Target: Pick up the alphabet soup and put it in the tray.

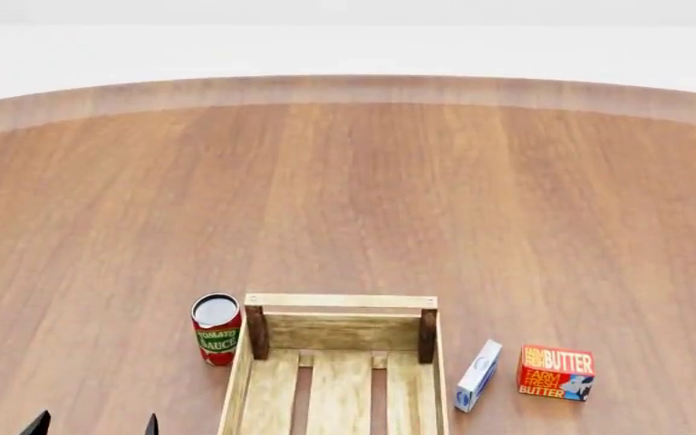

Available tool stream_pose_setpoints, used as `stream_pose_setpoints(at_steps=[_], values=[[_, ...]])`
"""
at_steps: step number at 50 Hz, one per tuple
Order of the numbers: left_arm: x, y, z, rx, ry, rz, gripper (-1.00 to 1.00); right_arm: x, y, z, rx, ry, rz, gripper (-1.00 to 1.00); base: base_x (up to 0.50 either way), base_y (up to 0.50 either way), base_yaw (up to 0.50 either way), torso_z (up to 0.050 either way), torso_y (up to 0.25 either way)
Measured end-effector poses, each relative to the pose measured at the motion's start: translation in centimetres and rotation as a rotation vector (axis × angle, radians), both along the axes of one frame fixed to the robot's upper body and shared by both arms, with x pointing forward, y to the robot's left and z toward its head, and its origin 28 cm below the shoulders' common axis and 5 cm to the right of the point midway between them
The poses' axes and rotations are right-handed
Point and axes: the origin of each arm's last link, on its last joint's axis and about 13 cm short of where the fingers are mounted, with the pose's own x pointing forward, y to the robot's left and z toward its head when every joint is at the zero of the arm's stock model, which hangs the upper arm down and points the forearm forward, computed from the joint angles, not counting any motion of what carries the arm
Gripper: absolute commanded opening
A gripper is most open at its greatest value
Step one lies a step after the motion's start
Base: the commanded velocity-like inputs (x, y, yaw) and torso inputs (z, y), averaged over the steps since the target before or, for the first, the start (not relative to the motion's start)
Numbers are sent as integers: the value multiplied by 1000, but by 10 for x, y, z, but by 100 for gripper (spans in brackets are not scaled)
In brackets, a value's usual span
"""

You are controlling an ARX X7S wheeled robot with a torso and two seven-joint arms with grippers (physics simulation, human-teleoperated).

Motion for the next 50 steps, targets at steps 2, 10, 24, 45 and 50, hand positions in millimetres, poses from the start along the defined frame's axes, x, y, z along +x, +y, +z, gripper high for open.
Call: stream_pose_setpoints(at_steps=[2,10,24,45,50], values=[[0,0,0,0,0,0,100,1,0,-1,1,2,-1,100,0,0,0,0,0],[0,0,0,1,0,0,100,4,2,-4,6,5,-6,100,0,0,0,0,0],[-1,0,0,-2,0,-3,100,10,1,-11,-105,118,79,100,0,0,0,0,0],[-1,0,1,-3,1,-4,100,12,-3,-10,-197,193,132,100,0,0,0,0,0],[-1,0,1,-3,1,-4,100,14,-4,-8,-205,196,131,100,0,0,0,0,0]])
